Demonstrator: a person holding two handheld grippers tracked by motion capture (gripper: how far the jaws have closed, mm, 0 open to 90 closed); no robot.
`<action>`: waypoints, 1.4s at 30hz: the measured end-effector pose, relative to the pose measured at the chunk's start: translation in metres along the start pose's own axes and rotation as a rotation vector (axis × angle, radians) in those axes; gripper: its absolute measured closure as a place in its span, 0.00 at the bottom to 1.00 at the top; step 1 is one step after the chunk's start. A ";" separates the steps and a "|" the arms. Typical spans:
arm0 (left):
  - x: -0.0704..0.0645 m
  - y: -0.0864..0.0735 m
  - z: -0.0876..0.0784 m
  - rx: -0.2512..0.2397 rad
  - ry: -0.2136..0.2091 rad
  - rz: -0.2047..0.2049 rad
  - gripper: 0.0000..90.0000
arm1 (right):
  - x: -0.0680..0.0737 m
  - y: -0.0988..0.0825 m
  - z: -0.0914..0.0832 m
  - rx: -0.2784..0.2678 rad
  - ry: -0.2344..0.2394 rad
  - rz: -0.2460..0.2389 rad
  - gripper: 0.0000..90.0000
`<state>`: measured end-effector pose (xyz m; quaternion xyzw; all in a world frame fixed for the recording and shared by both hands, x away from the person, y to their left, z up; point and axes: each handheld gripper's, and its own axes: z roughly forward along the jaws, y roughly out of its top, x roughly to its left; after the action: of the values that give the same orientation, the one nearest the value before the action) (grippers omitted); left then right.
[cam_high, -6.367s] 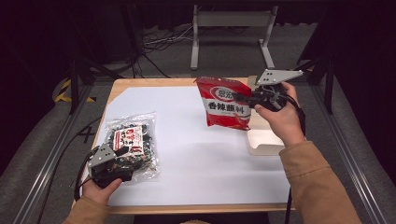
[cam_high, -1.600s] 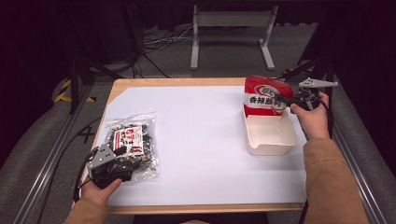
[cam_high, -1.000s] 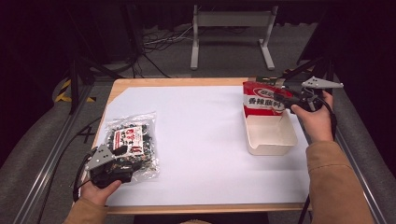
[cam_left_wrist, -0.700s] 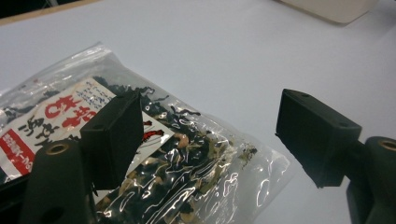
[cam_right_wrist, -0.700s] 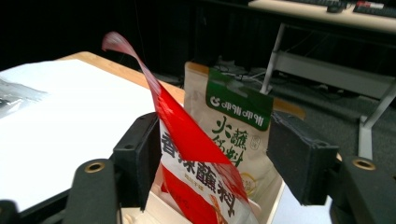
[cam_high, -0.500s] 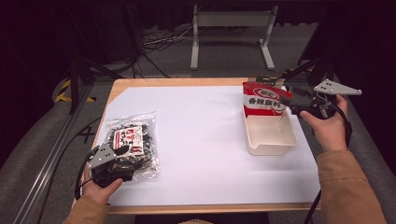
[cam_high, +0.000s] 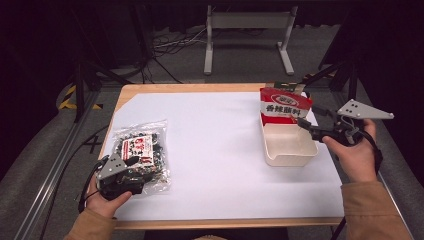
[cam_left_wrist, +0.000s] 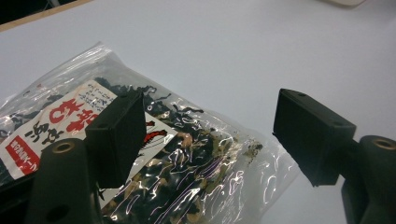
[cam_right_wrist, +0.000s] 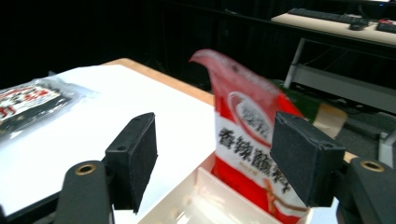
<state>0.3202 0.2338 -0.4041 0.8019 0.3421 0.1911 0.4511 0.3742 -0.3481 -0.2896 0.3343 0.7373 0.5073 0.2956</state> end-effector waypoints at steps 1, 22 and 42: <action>0.001 0.000 0.000 -0.001 -0.004 -0.007 0.29 | 0.005 -0.003 -0.001 -0.003 0.023 0.005 0.35; 0.016 0.015 -0.018 -0.021 0.037 -0.031 0.35 | 0.025 -0.051 -0.013 0.055 0.034 0.038 0.33; 0.081 0.025 -0.024 0.129 0.140 -0.176 0.36 | 0.046 -0.051 0.013 0.093 0.114 -0.011 0.34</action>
<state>0.3709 0.2973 -0.3705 0.7807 0.4534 0.1839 0.3886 0.3467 -0.3183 -0.3460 0.3140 0.7775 0.4893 0.2400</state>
